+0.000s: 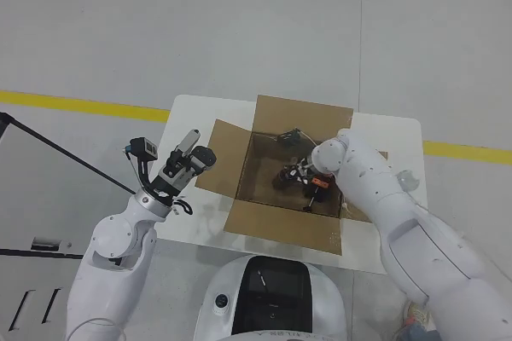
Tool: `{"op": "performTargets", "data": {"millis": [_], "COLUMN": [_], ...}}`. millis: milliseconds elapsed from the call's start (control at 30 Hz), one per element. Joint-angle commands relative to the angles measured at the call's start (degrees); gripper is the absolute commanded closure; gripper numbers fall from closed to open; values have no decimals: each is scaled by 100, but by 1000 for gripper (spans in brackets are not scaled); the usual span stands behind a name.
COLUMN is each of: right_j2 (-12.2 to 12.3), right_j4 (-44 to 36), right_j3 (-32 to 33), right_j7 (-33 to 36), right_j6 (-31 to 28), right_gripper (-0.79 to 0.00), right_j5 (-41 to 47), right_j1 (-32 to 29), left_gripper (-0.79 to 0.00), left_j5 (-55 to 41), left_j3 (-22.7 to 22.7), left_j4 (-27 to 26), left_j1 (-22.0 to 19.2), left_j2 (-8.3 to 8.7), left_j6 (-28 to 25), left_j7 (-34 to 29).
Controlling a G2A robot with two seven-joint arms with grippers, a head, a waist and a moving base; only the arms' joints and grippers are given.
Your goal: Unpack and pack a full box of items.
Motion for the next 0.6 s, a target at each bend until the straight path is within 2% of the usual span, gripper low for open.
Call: {"op": "performTargets", "data": {"millis": [0,133,233,300,433,500,567], "right_j2": [130,518,915,1214,1708,1843,1917], "right_j4": [-154,-986,-2315,-3645,-6523,-7365,-7825], "right_j3": [143,543,1058,1580,2883,3424,3818], "right_j7": [-38,-311,-282,-90,463,551,449], "right_j6": [-228,-689,-666,-372,-4,14,127], "right_gripper": [0,0,0,0,0,0,0], "right_j5": [51,-21,-212,-412,-631,-602,-586], "right_j1": [-15,-299,-866,-1541,-3355,-4045,-4499], "left_gripper": [-785,-785,-785,-785,-785,-785,-785], "left_j5": [0,0,0,0,0,0,0], "left_j3": [0,0,0,0,0,0,0], "left_j4": [0,0,0,0,0,0,0], "left_j1": [0,0,0,0,0,0,0], "left_j2": [0,0,0,0,0,0,0], "left_j6": [0,0,0,0,0,0,0], "left_j7": [0,0,0,0,0,0,0]}}
